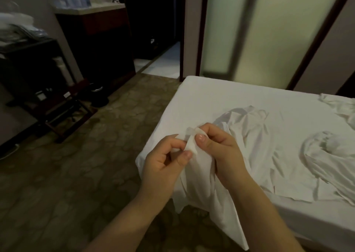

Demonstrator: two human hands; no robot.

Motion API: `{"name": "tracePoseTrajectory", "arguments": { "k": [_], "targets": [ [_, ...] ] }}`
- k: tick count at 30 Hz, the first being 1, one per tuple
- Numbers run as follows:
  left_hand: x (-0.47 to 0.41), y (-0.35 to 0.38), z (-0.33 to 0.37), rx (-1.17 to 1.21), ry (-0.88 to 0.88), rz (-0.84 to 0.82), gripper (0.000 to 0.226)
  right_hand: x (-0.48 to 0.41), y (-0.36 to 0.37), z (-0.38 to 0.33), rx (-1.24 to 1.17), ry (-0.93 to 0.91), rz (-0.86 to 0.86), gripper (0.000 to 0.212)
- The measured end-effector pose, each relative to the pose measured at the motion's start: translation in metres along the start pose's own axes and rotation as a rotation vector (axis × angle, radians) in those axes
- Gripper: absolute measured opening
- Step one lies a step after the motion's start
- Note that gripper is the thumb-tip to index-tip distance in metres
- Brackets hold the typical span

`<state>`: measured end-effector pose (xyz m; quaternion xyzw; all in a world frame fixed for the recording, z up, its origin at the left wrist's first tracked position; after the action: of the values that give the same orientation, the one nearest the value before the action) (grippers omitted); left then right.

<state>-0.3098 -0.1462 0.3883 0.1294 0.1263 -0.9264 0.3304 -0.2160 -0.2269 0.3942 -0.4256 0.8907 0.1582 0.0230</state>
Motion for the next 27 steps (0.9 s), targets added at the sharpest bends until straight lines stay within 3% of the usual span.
{"name": "tracePoseTrajectory", "arguments": {
  "k": [7, 11, 13, 16, 19, 23, 27],
  "targets": [
    [-0.009, -0.002, 0.003, -0.332, 0.185, 0.105, 0.026, 0.003, 0.0, -0.018, 0.43, -0.254, 0.12, 0.014],
    [-0.013, 0.008, 0.012, -0.58, 0.237, 0.07, 0.043, -0.002, -0.006, -0.022, 0.405, -0.292, 0.235, 0.026],
    [-0.013, 0.011, 0.013, -0.549, 0.19, 0.091, 0.042, -0.003, -0.005, -0.024, 0.391, -0.315, 0.273, 0.027],
    [-0.014, 0.02, 0.016, -0.391, 0.116, 0.141, 0.009, -0.005, -0.004, -0.028, 0.384, -0.321, 0.264, 0.026],
    [-0.024, 0.029, 0.01, -0.232, -0.03, 0.101, 0.013, -0.009, -0.007, -0.028, 0.49, -0.285, 0.246, 0.024],
    [-0.03, 0.032, 0.018, -0.182, 0.033, 0.116, 0.007, -0.009, -0.019, -0.031, 0.467, -0.255, 0.273, 0.02],
    [-0.04, 0.036, 0.022, -0.291, 0.073, 0.031, 0.012, -0.011, -0.034, -0.028, 0.37, -0.184, 0.376, 0.024]
  ]
}}
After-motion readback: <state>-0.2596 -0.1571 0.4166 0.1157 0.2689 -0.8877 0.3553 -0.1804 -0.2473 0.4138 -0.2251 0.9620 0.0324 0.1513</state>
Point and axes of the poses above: each hand's wrist, its own x-axis away from the middle knuckle, its own y-axis out of the palm, z = x × y, the point moved 6 cm from there along -x, towards the middle knuckle, and after that the axes turned 5 degrees about -x, right-handed, at the moved point
